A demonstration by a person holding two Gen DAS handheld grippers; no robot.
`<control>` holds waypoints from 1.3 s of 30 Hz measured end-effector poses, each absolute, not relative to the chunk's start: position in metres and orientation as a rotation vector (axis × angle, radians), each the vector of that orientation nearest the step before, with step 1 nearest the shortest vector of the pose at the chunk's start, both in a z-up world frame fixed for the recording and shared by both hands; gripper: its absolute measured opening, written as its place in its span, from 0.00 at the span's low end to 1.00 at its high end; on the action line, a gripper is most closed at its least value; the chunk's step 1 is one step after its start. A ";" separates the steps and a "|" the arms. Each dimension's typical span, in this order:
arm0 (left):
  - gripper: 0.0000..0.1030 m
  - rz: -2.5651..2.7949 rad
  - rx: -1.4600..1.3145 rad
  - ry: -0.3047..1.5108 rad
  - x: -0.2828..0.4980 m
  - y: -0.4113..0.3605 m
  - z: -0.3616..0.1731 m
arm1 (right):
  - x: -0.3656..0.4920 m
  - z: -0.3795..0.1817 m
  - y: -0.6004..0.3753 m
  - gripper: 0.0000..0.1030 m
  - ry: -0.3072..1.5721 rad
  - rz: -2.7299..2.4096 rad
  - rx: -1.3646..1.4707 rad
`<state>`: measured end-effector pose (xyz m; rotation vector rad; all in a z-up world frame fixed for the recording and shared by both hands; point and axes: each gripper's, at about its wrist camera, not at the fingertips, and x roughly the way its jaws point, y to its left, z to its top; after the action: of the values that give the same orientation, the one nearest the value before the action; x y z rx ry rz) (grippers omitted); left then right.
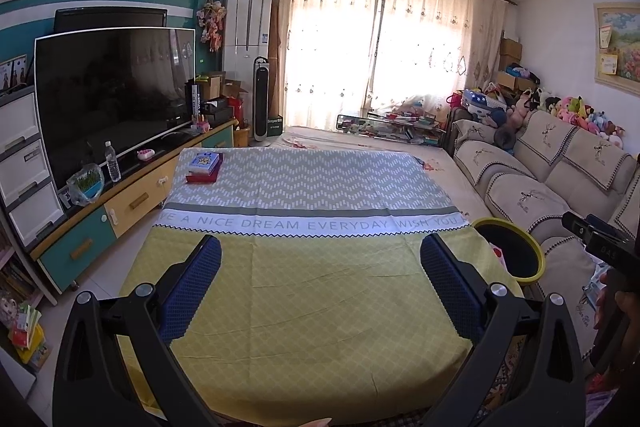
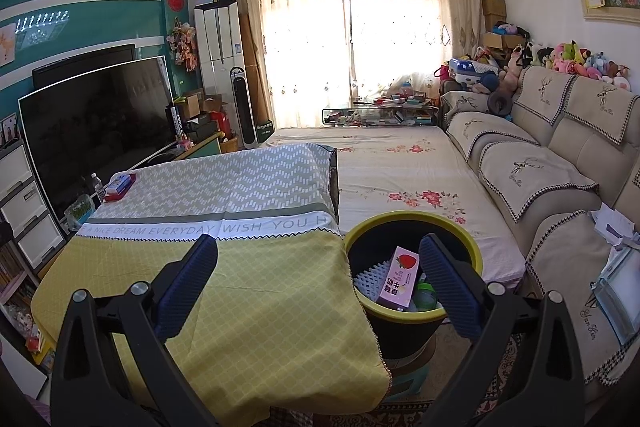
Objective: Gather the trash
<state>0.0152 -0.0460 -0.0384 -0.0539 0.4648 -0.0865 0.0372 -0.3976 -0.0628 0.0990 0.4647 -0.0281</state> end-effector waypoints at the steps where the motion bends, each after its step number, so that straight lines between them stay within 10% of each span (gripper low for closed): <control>1: 0.95 -0.087 -0.053 0.465 0.015 -0.047 -0.039 | 0.037 -0.061 -0.398 0.93 0.464 -0.029 0.100; 39: 0.95 -0.111 -0.058 0.456 0.028 -0.041 -0.047 | 0.043 -0.074 -0.392 0.93 0.486 -0.020 0.087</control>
<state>0.0280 -0.0409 -0.0466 -0.0576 0.4561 -0.1106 0.0426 -0.3920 -0.0743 0.0866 0.4857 -0.0203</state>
